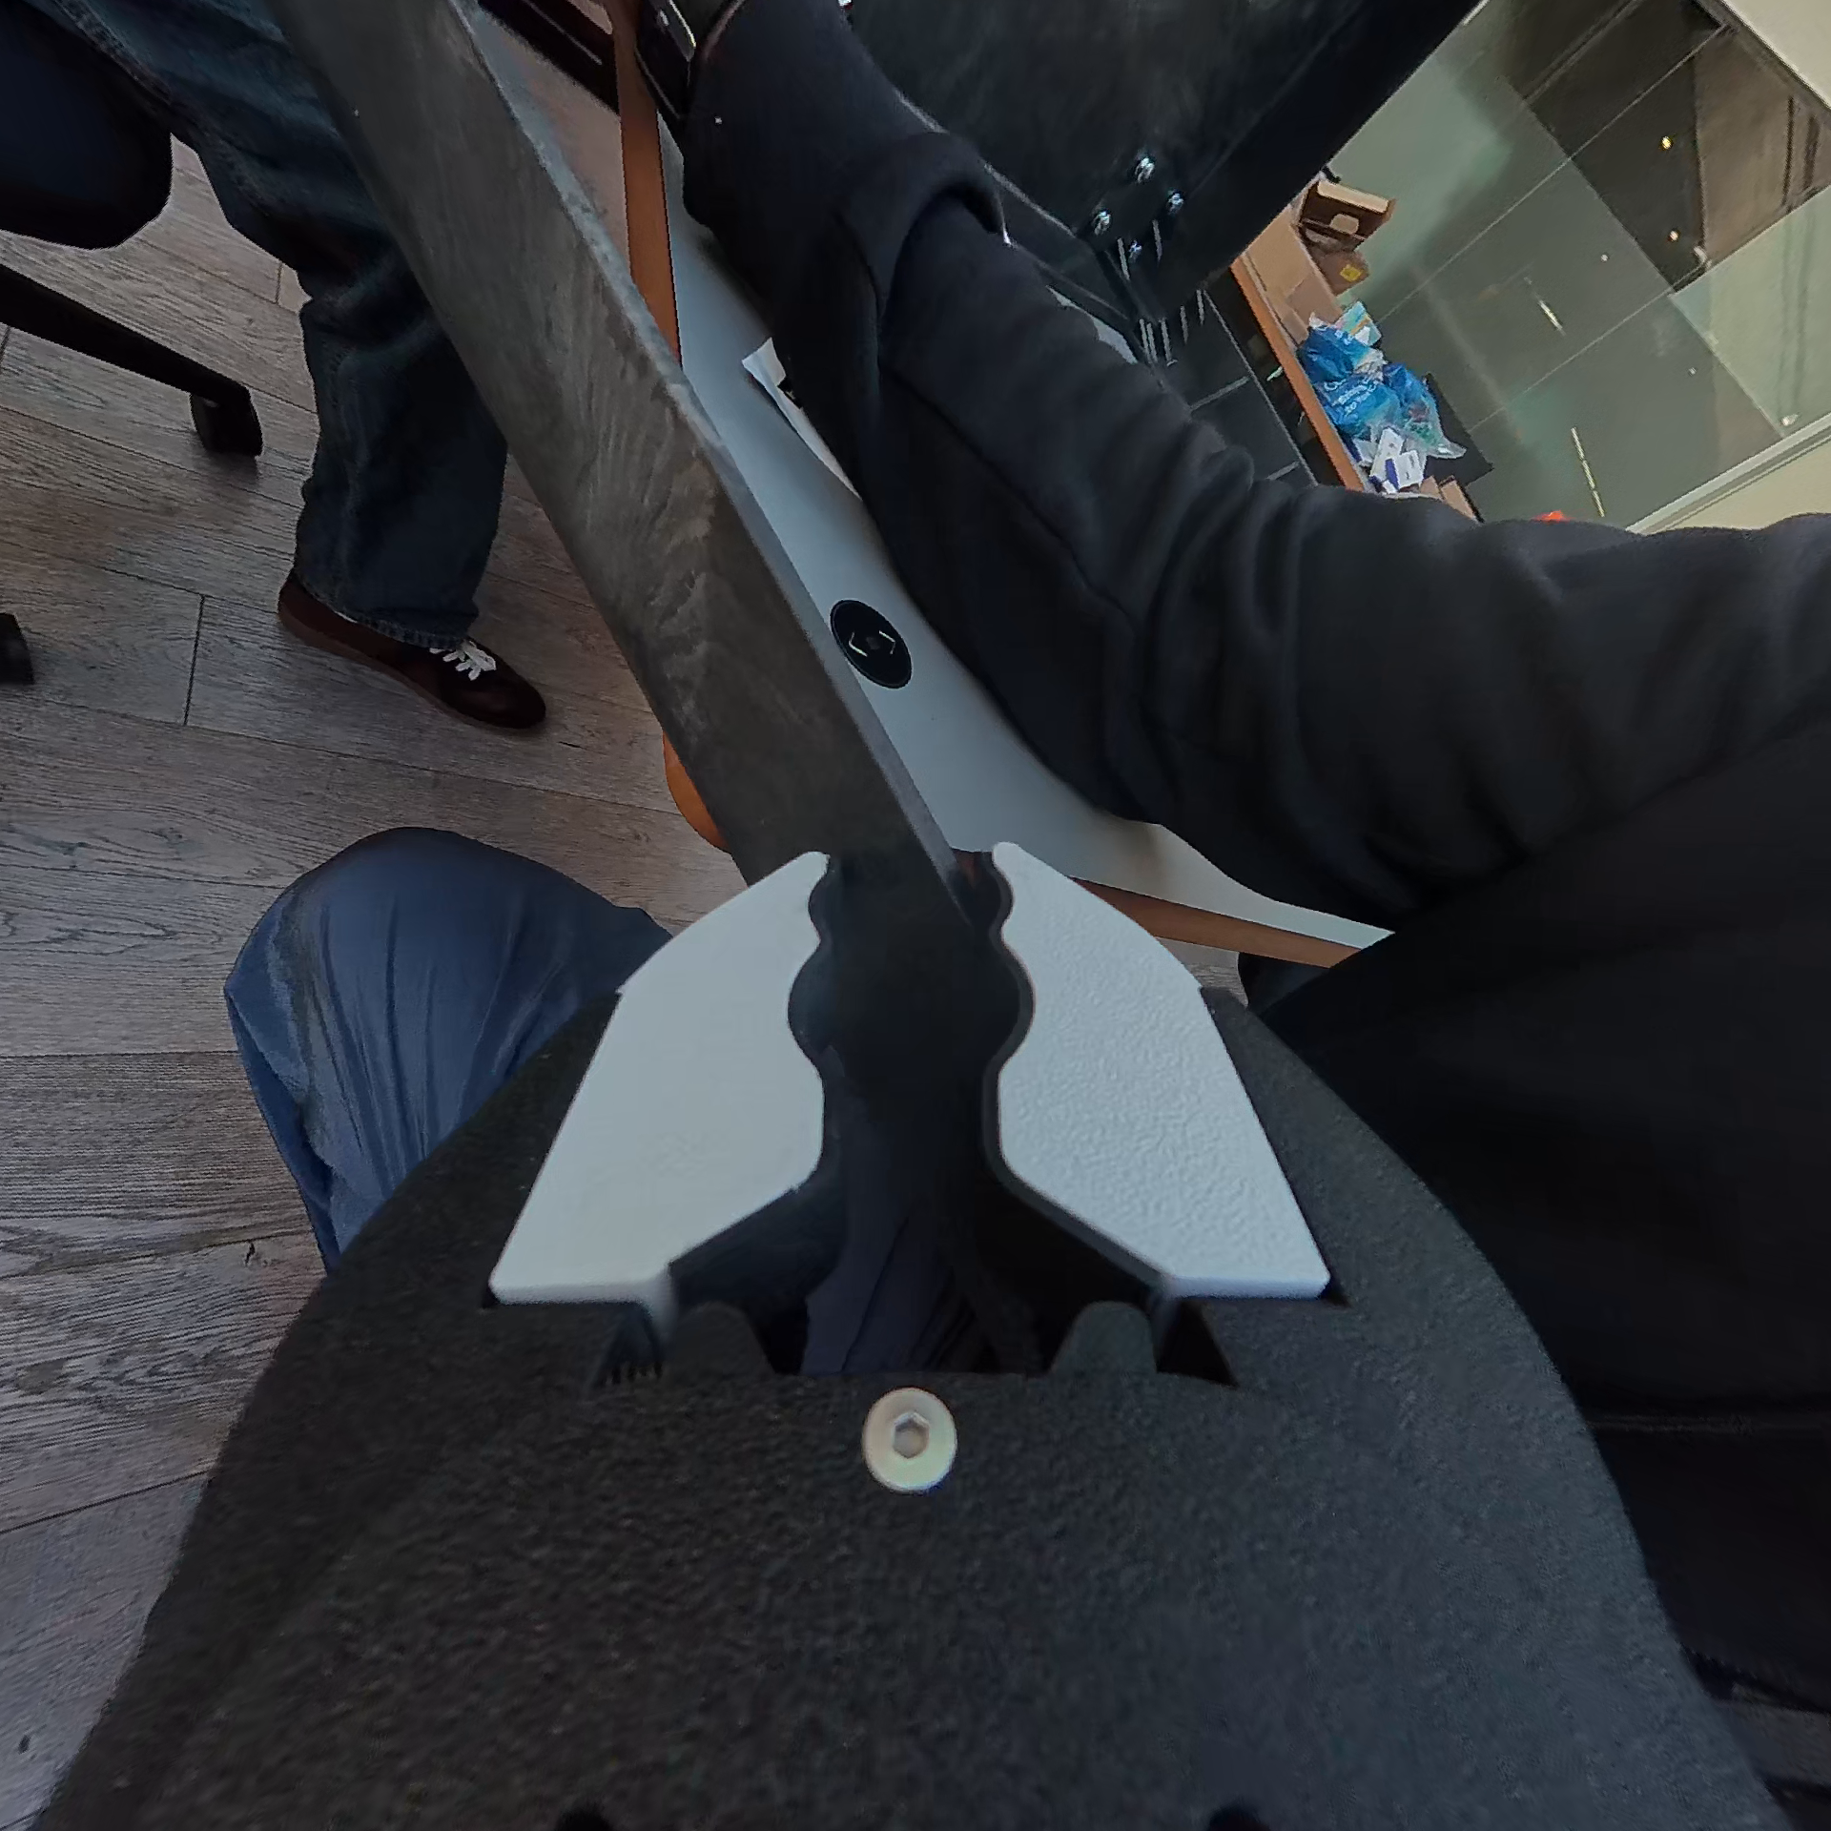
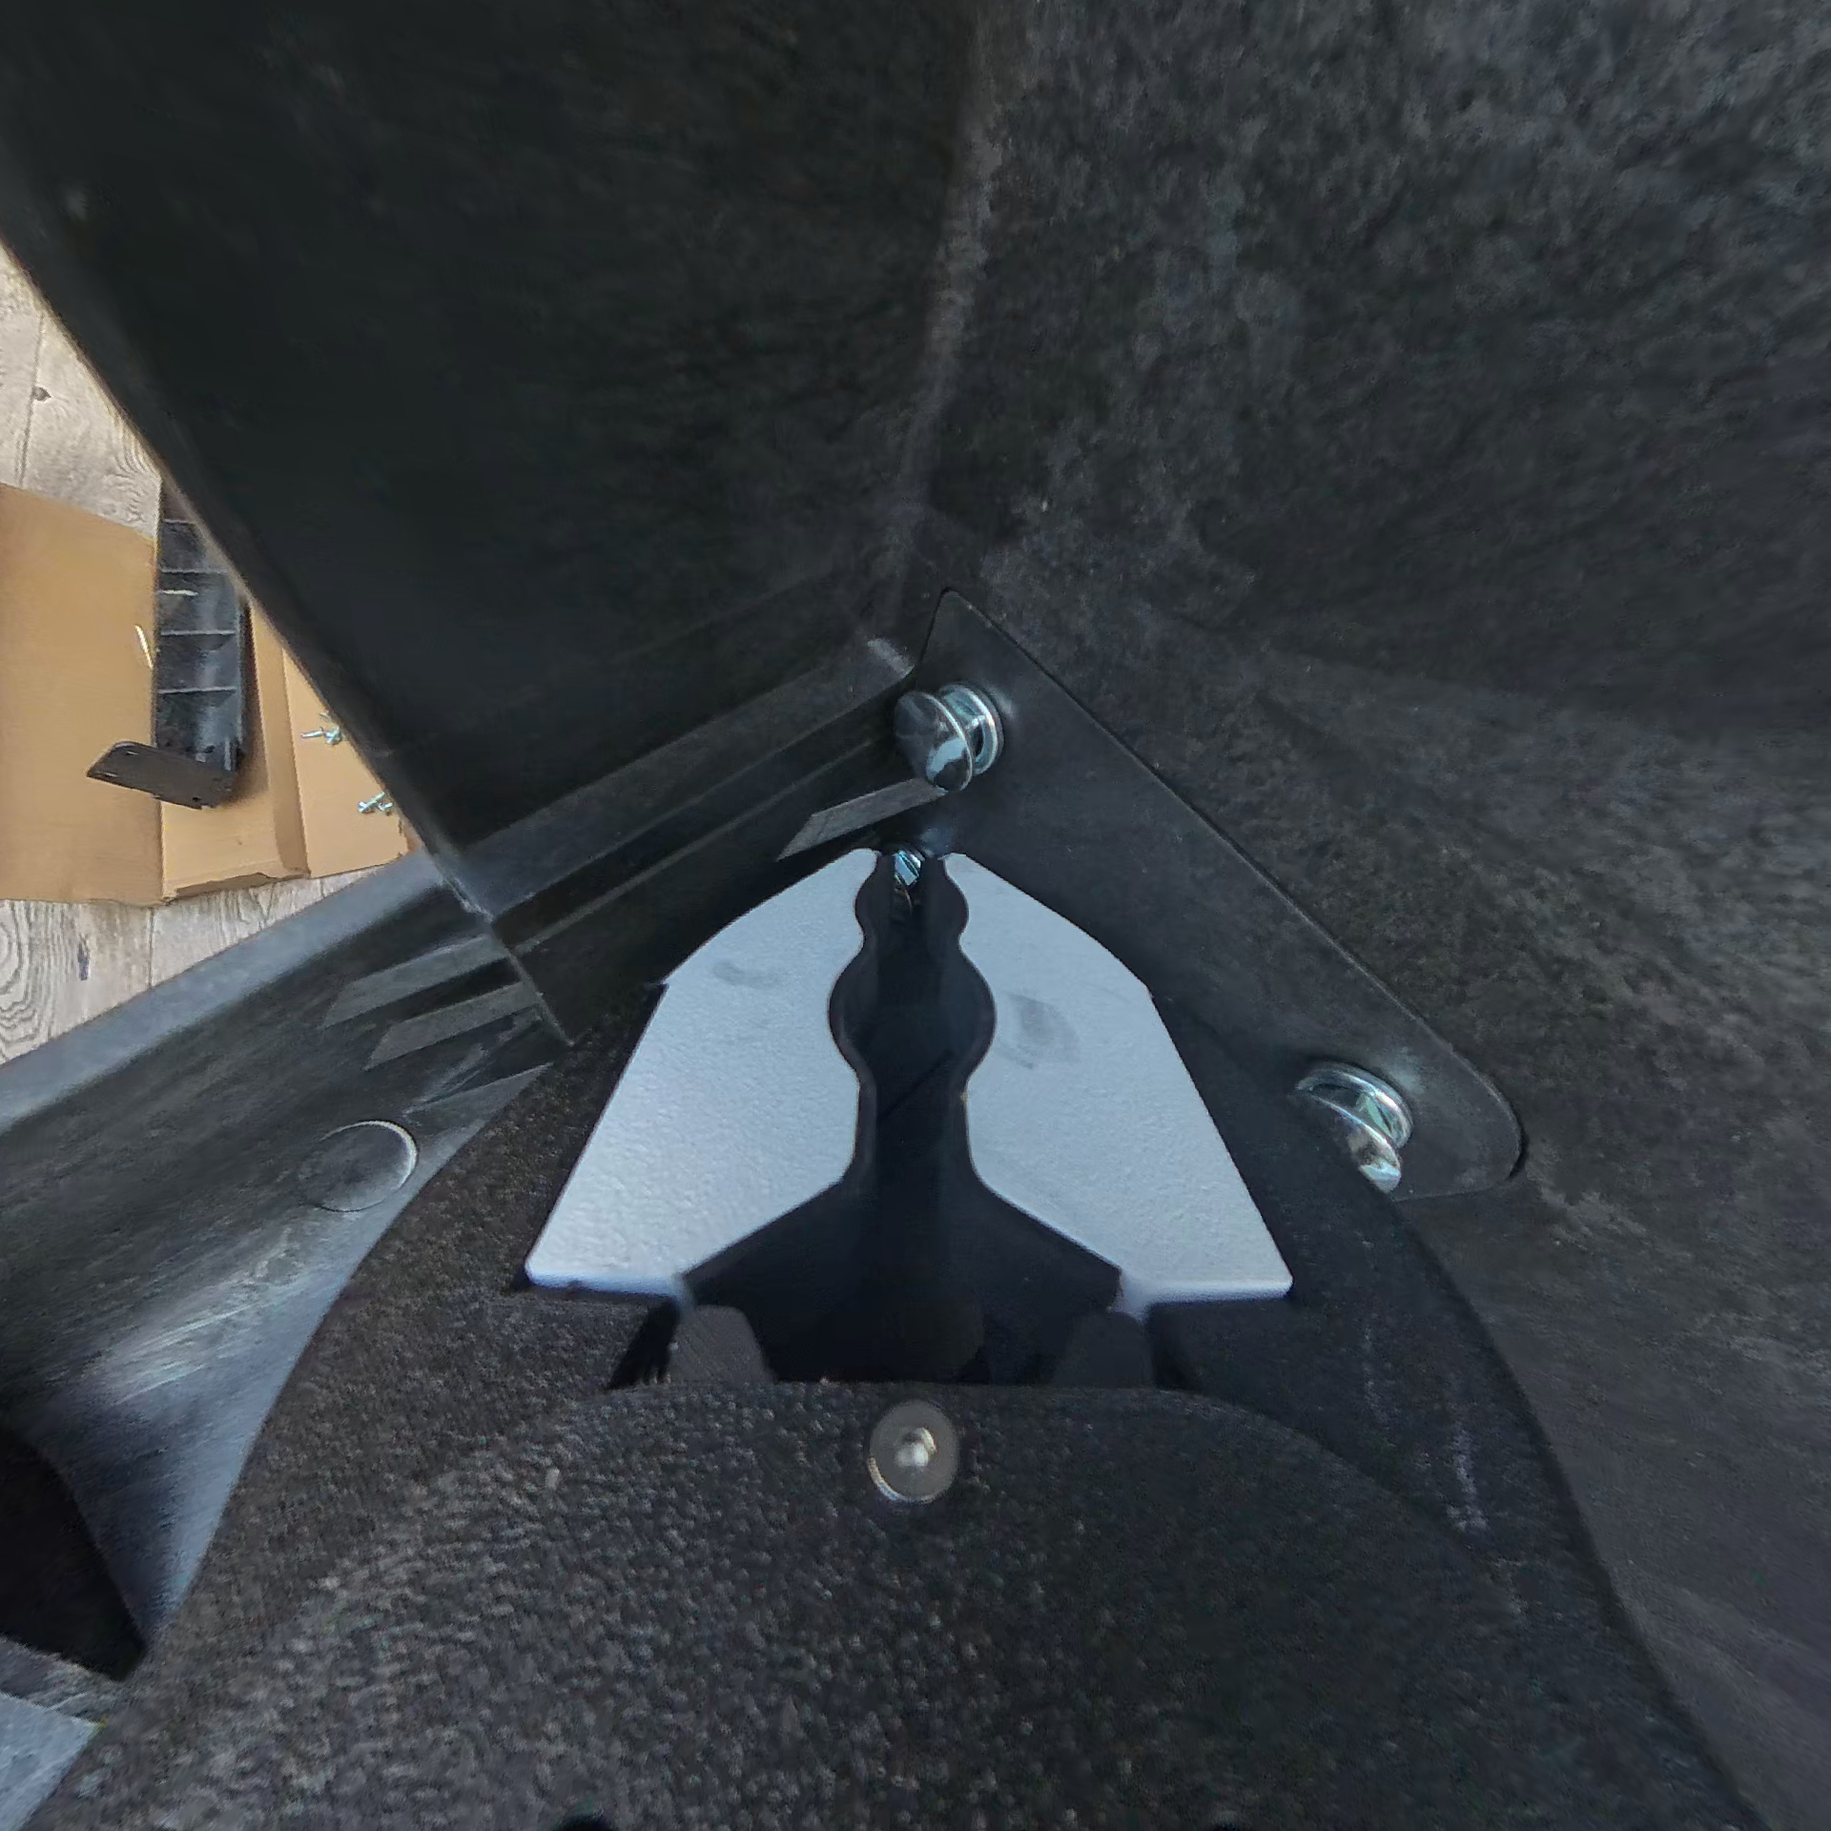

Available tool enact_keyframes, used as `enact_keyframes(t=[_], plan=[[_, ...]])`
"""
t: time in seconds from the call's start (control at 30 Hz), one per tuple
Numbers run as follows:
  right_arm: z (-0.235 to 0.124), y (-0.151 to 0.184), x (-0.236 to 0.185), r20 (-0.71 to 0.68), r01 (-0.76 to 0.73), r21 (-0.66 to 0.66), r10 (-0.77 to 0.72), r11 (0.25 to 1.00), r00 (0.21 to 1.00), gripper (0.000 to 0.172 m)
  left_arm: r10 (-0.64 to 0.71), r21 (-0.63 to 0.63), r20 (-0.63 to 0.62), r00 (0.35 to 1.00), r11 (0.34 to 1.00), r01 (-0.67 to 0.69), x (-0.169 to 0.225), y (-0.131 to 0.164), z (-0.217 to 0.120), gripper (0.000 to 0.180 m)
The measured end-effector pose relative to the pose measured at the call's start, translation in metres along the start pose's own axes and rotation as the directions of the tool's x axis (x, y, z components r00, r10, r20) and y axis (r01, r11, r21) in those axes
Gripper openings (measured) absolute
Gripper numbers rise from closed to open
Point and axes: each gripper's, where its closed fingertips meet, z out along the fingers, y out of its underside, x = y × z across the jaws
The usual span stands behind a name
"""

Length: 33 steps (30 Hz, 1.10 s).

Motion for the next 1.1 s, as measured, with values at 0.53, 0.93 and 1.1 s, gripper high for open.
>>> enact_keyframes(t=[0.53,0.93,1.1], plan=[[0.0006,0.0009,-0.0011,0.010,0.023,-0.028,-0.022,0.999,1.000,0.007,0.011,-0.030,0.025,1.000,0.999,-0.011,-0.0003,0.0000,0.0006,0.026],[-0.0021,0.0024,-0.0016,0.092,-0.033,-0.002,0.033,0.999,0.995,0.011,0.016,-0.042,0.027,1.000,0.999,-0.014,-0.0014,-0.0011,0.0017,0.025],[-0.0023,0.0032,-0.0023,0.066,0.021,-0.031,-0.019,0.999,0.998,0.013,0.016,-0.043,0.034,0.999,0.999,-0.015,-0.0013,-0.0011,0.0017,0.025]])
